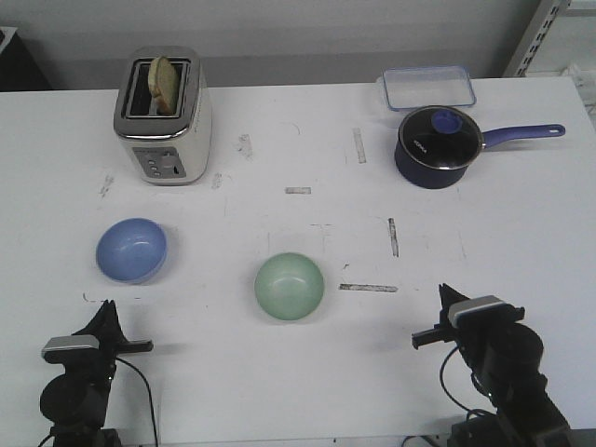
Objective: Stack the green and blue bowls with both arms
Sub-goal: 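Release the green bowl and retract the right gripper to rest, then reach the left gripper to the light blue bowl and grasp its rim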
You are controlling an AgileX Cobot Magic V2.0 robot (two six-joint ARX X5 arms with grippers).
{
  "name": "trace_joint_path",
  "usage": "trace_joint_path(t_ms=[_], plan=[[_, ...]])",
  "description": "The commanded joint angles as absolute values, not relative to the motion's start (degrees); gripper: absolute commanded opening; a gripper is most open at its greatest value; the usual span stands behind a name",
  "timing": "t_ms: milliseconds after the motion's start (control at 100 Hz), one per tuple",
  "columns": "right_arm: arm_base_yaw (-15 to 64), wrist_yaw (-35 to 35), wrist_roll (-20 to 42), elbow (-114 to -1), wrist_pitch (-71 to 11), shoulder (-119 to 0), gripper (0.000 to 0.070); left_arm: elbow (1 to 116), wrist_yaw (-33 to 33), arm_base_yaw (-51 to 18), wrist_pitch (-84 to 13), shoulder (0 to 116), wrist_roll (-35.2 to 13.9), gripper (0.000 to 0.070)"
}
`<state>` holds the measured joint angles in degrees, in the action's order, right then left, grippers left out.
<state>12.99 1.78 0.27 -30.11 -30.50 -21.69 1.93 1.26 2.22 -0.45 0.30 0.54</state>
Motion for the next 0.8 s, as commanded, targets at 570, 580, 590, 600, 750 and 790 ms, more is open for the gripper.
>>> trace_joint_path(t_ms=[570, 580, 590, 600, 750, 790], plan=[[13.06, 3.05, 0.58, -29.63, -29.58, -15.49, 0.0000, 33.76, 1.28, 2.24, 1.13, 14.52, 0.89, 0.0010], [13.06, 3.05, 0.58, -29.65, -29.58, -15.46, 0.0000, 34.79, 1.28, 2.24, 0.58, 15.35, 0.93, 0.0013], [13.06, 3.05, 0.58, -29.65, -29.58, -15.49, 0.0000, 35.86, 1.28, 2.24, -0.01, 16.21, 0.95, 0.0016], [13.06, 3.05, 0.58, -29.63, -29.58, -15.49, 0.0000, 36.91, 1.30, 2.24, -0.49, 17.06, 0.97, 0.0017], [13.06, 3.05, 0.56, -29.54, -29.54, -15.49, 0.0000, 50.68, 1.58, 2.26, -5.93, 30.11, 1.17, 0.0133], [13.06, 3.05, 0.56, -29.54, -29.56, -15.49, 0.0000, 53.89, 1.65, 2.28, -7.70, 33.47, 1.10, 0.0170]])
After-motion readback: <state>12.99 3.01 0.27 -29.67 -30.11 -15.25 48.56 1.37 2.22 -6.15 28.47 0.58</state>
